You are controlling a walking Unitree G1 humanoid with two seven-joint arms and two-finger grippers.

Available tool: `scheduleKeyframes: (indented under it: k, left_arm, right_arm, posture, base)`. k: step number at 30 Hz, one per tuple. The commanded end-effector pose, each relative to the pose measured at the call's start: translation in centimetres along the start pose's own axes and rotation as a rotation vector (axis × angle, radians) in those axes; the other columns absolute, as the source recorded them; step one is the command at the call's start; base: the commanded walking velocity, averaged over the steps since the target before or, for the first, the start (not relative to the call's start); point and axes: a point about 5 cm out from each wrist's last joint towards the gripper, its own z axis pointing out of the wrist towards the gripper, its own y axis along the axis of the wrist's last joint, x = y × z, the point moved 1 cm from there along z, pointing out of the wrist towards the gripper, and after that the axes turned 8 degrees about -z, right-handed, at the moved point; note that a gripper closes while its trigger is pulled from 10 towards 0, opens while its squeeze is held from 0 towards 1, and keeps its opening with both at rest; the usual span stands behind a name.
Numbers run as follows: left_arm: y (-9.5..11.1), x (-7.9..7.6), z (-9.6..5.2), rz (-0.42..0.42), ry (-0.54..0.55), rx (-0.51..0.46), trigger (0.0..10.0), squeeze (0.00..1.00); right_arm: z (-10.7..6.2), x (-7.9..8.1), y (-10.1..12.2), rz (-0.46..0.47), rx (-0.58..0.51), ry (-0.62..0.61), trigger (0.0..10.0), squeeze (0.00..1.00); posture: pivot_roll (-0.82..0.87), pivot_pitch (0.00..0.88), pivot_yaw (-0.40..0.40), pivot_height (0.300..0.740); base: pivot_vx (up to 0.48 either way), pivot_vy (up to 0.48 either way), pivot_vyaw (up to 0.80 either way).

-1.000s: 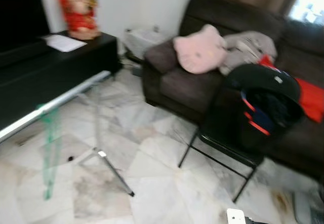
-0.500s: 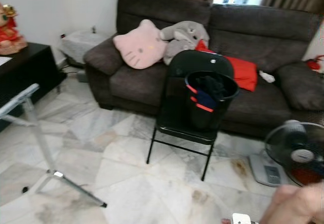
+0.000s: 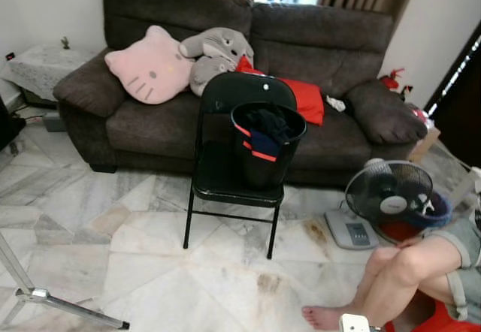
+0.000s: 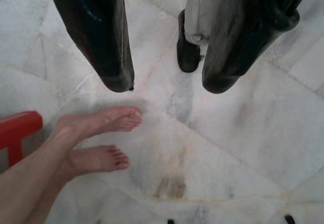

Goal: Hang hanger

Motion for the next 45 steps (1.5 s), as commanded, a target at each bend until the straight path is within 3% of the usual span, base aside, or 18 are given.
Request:
scheduleKeyframes:
  k: [1,6,19,27,34,45]
  left_arm:
    - [-0.5,-0.1,-0.1,0.015,-0.006,0.015,10.0,0.00]
    - [-0.6,-0.2,-0.1,0.016,-0.007,0.017,10.0,0.00]
    - [-0.9,-0.2,-0.1,0.018,-0.009,0.022,10.0,0.00]
    - [-2.5,0.0,-0.6,0.021,-0.014,0.032,10.0,0.00]
    - [-0.9,0.1,-0.2,0.025,-0.018,0.010,10.0,0.00]
    - [-0.5,-0.2,-0.1,0.018,-0.020,0.005,10.0,0.00]
  right_arm:
    - [0.0,-0.3,0.5,0.002,-0.011,-0.011,10.0,0.00]
    - [0.0,-0.3,0.5,0.010,-0.015,-0.011,10.0,0.00]
    - [0.1,-0.2,0.7,0.021,-0.025,-0.015,10.0,0.00]
    - [0.1,-0.2,0.8,0.017,-0.029,-0.012,10.0,0.00]
    - [0.1,-0.1,0.8,0.021,-0.035,-0.009,10.0,0.00]
    - [0.1,-0.1,1.1,-0.020,-0.056,0.000,10.0,0.00]
  posture:
    - [0.09,0.001,-0.064,0.740]
    - [0.08,0.012,-0.060,0.740]
    - [0.09,0.022,-0.058,0.740]
    - [0.09,0.029,-0.057,0.740]
    - [0.09,0.032,-0.055,0.740]
    - [0.09,0.032,-0.055,0.740]
  base:
    - [0.266,0.000,0.00]
    - [0.266,0.000,-0.78]
    - [0.269,0.000,-0.10]
    - [0.270,0.000,-0.56]
    - [0.270,0.000,0.00]
    - [0.282,0.000,0.18]
